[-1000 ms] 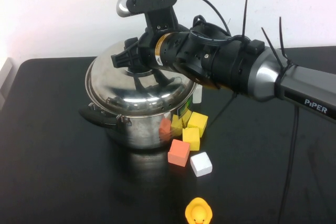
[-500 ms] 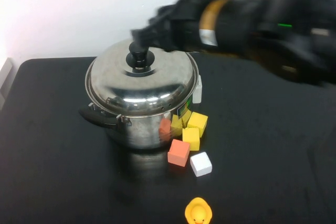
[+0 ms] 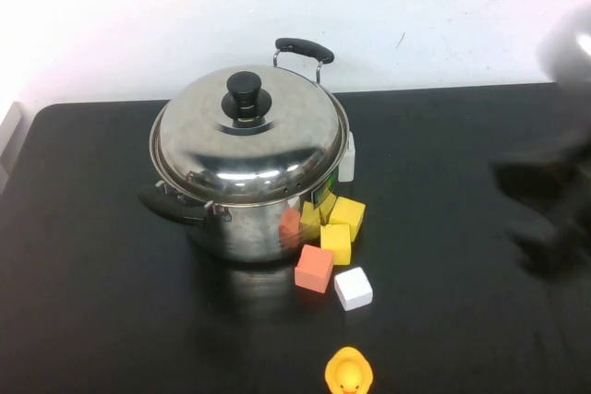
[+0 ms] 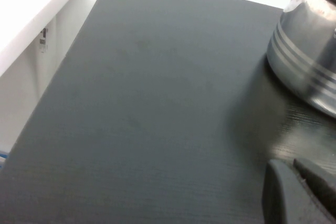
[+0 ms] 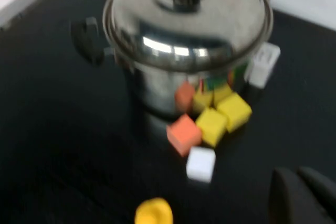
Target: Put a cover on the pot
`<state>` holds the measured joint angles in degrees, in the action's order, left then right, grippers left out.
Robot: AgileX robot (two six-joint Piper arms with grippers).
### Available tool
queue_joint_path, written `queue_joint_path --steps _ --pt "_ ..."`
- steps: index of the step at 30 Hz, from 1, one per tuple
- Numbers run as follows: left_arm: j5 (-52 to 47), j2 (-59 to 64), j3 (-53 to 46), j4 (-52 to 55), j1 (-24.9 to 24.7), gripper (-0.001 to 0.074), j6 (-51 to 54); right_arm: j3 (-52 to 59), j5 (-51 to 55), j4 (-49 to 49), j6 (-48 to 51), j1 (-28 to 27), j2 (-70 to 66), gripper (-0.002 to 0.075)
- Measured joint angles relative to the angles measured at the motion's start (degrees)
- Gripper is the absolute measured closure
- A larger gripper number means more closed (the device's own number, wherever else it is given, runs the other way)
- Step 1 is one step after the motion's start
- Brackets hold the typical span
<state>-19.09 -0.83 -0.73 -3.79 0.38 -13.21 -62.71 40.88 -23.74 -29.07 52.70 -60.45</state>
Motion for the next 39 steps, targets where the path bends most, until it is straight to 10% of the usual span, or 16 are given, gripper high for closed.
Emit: queue_joint_path --steps 17,39 --pt "0.00 0.00 0.00 0.00 0.00 0.0735 -0.25 31.17 -11.02 3.92 3.29 -2.37 26.31 0.0728" --pt "0.00 0.00 0.00 0.00 0.00 0.0735 -0.14 60.01 -30.93 15.23 26.56 -51.11 59.52 0.0728"
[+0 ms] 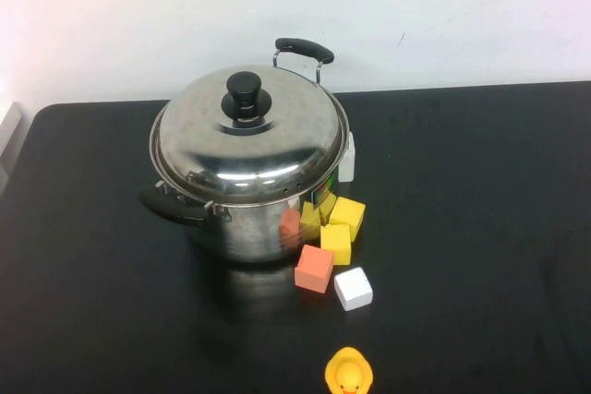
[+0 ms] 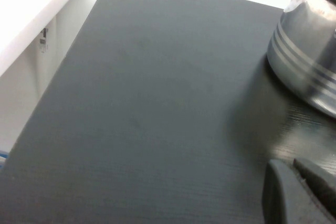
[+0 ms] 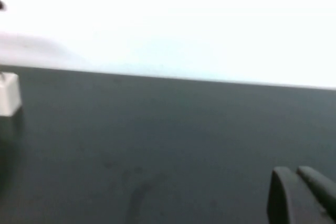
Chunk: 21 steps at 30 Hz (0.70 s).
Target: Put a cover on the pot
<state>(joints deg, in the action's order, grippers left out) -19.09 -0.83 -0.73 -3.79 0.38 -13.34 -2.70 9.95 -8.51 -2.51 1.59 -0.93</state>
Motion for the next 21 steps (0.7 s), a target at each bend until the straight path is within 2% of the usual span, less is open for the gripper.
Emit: queue_joint_path --steps 8,21 --pt "0.00 0.00 0.00 0.00 0.00 0.0735 0.00 4.22 4.38 2.12 -1.97 -0.99 1.63 0.0728" --pt "0.00 0.00 0.00 0.00 0.00 0.0736 0.14 4.22 6.74 6.81 7.18 -1.11 1.63 0.0728"
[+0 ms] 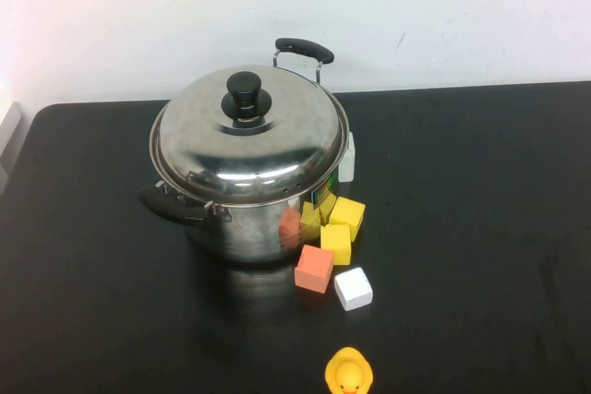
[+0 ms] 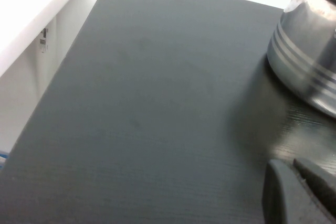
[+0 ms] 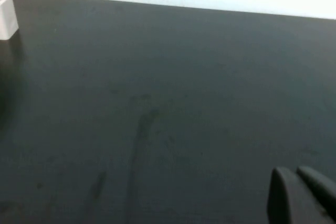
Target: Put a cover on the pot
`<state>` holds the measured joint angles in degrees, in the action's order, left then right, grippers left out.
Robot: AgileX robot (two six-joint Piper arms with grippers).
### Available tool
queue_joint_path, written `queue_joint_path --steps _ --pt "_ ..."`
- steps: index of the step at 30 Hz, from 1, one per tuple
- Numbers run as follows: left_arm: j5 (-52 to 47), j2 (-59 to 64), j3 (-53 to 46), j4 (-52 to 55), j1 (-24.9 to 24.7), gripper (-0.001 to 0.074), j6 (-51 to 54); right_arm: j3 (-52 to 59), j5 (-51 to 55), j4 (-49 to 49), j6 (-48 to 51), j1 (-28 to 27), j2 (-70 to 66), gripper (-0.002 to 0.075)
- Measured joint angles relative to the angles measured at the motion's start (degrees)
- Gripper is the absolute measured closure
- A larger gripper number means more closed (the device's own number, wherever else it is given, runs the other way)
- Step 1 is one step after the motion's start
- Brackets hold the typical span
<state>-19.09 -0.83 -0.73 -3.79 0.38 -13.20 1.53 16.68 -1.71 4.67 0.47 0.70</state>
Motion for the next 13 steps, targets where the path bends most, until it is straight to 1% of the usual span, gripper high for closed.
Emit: queue_joint_path --steps 3,9,13 --pt "0.00 0.00 0.00 0.00 0.00 0.0736 0.00 0.00 0.00 0.12 0.36 -0.41 0.00 0.0728" --pt "0.00 0.00 0.00 0.00 0.00 0.0736 0.00 -0.10 1.12 0.50 0.28 -3.12 0.00 0.0728" --pt "0.00 0.00 0.00 0.00 0.00 0.0736 0.00 -0.33 2.37 0.70 -0.21 -3.25 0.00 0.0728"
